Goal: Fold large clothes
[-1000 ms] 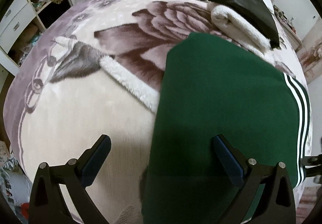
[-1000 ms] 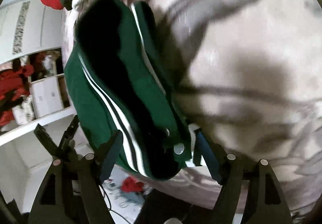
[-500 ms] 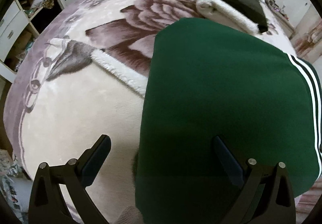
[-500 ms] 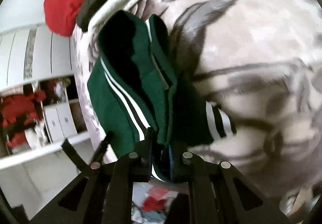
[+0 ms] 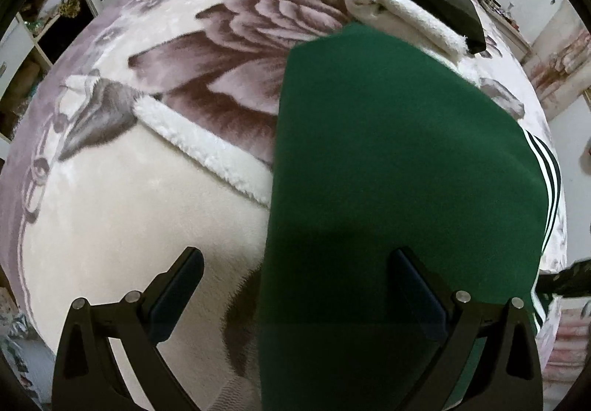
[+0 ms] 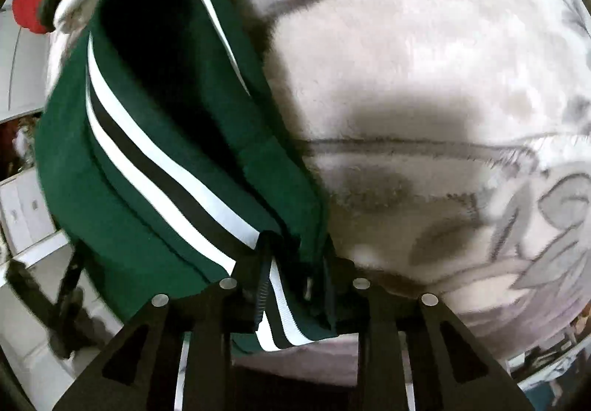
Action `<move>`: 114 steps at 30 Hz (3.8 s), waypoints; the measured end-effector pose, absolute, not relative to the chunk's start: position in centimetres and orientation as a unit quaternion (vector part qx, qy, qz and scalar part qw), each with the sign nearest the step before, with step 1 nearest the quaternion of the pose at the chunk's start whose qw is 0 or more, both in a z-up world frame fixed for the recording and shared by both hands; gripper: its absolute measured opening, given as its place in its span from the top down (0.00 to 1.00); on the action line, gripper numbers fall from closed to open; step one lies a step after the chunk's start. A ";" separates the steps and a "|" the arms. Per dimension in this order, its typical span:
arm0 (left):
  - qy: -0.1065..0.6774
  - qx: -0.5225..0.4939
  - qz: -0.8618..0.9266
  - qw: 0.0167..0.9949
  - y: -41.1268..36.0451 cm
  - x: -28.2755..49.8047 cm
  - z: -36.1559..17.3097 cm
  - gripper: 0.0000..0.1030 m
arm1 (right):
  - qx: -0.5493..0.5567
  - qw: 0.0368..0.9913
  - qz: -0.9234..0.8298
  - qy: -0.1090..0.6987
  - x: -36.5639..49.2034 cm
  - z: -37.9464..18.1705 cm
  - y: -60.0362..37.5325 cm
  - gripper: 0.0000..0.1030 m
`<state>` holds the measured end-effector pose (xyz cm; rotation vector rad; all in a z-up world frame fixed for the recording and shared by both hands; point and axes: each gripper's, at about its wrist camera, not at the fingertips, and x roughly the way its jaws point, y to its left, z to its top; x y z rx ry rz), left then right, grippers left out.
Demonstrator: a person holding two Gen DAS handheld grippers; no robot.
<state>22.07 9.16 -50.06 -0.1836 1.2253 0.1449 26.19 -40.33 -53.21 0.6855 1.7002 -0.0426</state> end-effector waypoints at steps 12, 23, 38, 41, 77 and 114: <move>0.546 -0.098 0.085 0.828 11.0 27.9 -49.0 0.00 | 0.415 0.645 0.085 0.636 37.2 -51.0 -39.6 0.29; 0.548 -0.102 0.055 0.829 10.3 29.0 -49.2 0.00 | 0.366 0.713 0.033 0.597 39.2 -47.3 -36.7 0.98; 0.555 -0.137 0.074 0.817 13.1 24.6 -47.8 0.00 | 0.368 0.658 0.036 0.656 37.0 -50.5 -40.1 0.42; 0.580 -0.185 0.091 0.788 14.6 19.9 -48.6 0.00 | 0.371 0.639 0.029 0.673 32.2 -49.7 -41.0 0.41; 0.595 -0.178 -0.012 0.784 10.7 17.4 -49.6 0.15 | 0.461 0.574 -0.067 0.673 21.4 -55.3 -39.6 0.71; 0.603 -0.180 0.194 0.753 17.8 21.3 -51.0 0.04 | -0.101 0.597 0.030 0.795 43.4 -49.7 -24.6 0.21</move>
